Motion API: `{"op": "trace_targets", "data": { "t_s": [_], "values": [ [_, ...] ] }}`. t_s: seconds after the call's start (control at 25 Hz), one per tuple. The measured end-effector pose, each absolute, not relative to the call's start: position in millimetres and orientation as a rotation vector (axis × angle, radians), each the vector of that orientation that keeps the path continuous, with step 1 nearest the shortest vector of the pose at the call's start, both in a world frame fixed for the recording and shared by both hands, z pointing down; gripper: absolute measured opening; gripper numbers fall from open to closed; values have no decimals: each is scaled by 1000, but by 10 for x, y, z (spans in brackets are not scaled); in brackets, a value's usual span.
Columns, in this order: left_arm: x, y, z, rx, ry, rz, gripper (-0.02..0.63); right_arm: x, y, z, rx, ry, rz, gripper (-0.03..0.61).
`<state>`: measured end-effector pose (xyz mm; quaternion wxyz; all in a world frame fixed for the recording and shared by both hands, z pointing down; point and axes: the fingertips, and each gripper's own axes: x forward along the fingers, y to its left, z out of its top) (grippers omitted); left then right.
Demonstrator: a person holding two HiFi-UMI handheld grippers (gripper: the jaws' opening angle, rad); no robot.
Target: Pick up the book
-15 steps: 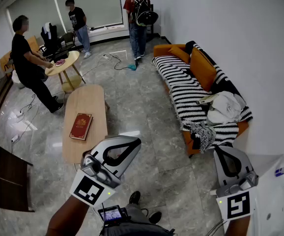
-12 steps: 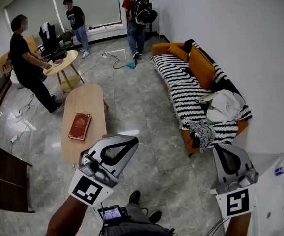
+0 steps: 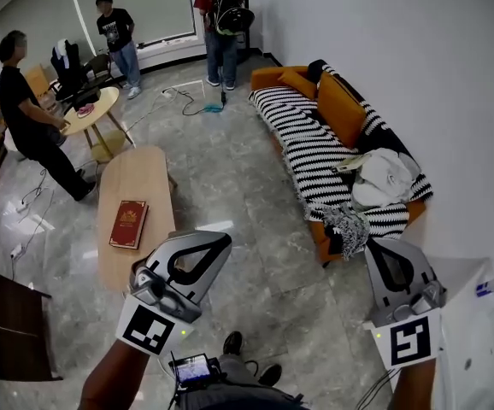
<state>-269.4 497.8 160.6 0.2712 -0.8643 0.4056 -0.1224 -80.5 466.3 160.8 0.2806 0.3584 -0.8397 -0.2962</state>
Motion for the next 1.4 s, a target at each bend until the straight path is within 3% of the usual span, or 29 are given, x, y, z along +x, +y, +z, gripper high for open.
{"op": "trace_targets", "data": {
  "t_s": [1.0,1.4],
  "values": [
    [-2938,3534,1891,-2453,835,-268,3,-1288,3465,1772,1094,-2109,-748,12],
    [-2629,3159,1951,-2443,780,-269,5,-1109,3016,1933,1050,-1995,-740,12]
  ]
}}
